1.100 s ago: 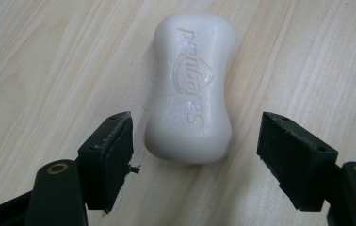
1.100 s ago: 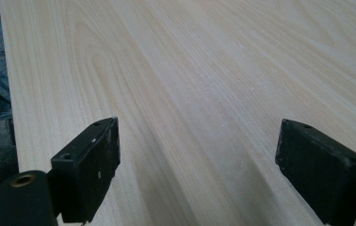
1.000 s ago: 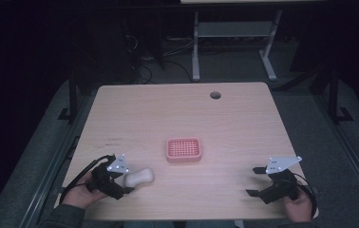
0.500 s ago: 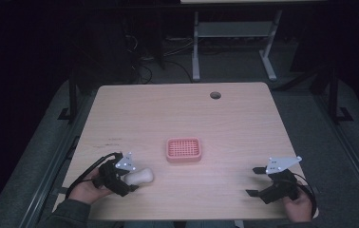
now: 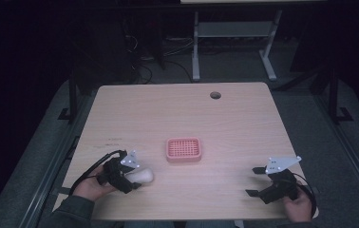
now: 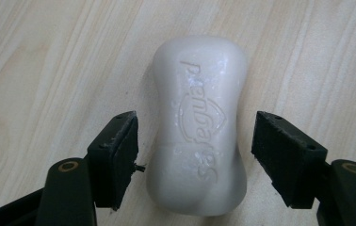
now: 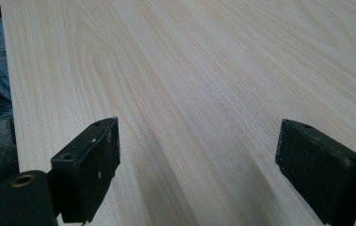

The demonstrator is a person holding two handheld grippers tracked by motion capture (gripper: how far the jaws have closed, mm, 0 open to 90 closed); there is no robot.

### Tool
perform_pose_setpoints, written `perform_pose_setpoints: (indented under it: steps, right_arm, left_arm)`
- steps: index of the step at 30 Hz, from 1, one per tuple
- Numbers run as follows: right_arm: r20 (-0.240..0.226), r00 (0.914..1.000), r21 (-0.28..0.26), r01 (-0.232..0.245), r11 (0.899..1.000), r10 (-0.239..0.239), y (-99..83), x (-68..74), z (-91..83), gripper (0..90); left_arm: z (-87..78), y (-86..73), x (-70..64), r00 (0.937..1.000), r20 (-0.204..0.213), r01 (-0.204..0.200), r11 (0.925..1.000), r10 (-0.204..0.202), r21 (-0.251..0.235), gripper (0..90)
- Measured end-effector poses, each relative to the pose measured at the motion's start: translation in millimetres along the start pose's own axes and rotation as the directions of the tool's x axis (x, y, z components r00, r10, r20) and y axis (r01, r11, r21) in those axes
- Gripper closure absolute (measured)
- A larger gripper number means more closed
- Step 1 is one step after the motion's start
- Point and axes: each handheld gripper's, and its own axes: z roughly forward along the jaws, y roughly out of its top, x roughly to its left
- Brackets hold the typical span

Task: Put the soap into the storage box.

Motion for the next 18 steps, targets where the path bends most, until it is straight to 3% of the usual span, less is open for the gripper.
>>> perform_pose_setpoints:
  steps: [18]
  right_arm:
    - [-0.005, 1.0000, 0.000, 0.004, 1.000, -0.004, 0.4, 0.5, 0.3, 14.1]
  left_arm:
    - [11.4, 9.1, 3.9, 0.9995, 0.032, -0.005, 0.9983, 0.003, 0.059, 44.1]
